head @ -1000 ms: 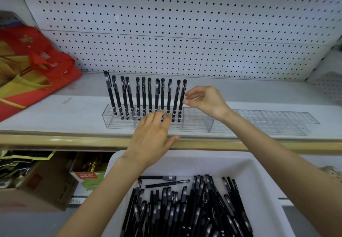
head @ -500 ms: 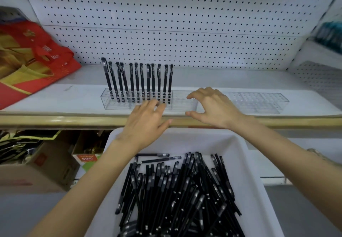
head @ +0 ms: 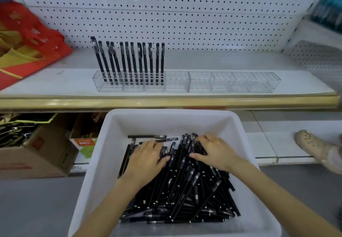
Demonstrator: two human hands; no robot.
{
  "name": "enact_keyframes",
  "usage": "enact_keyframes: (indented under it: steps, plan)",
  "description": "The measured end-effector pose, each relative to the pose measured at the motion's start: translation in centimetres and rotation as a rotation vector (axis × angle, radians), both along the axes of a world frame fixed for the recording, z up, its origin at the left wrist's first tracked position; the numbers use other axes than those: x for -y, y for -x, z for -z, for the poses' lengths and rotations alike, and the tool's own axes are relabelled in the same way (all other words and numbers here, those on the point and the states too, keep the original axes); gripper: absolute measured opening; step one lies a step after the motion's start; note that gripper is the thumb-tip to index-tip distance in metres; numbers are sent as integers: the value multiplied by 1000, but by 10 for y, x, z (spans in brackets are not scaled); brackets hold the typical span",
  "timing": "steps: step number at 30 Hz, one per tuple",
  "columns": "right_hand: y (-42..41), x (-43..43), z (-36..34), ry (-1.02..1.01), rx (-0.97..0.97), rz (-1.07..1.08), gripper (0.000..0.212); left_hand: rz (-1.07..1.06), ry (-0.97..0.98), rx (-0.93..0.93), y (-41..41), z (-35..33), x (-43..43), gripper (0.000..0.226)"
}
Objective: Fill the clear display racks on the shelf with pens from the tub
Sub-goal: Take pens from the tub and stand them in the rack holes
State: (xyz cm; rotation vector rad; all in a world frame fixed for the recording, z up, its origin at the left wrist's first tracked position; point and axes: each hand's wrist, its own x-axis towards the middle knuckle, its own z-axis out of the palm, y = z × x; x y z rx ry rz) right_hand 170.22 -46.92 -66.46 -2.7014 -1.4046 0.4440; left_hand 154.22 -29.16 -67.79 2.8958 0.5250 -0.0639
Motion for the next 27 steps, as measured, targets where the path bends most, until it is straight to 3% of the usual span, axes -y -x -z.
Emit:
enact_keyframes:
  steps: [7,15,20,27]
  plan:
    - [-2,8,28,-82,-209,203,67,-99,78,-68,-12,36,2,54]
    - [-8,0,39,-192,-307,337,49,-355,399,29,-40,38,-2,34]
    - [-11,-2,43,-221,-388,393,36,-408,404,-9,-57,39,2,24]
    - [-16,-2,46,-232,-483,463,27,-490,422,-38,-70,37,1,29]
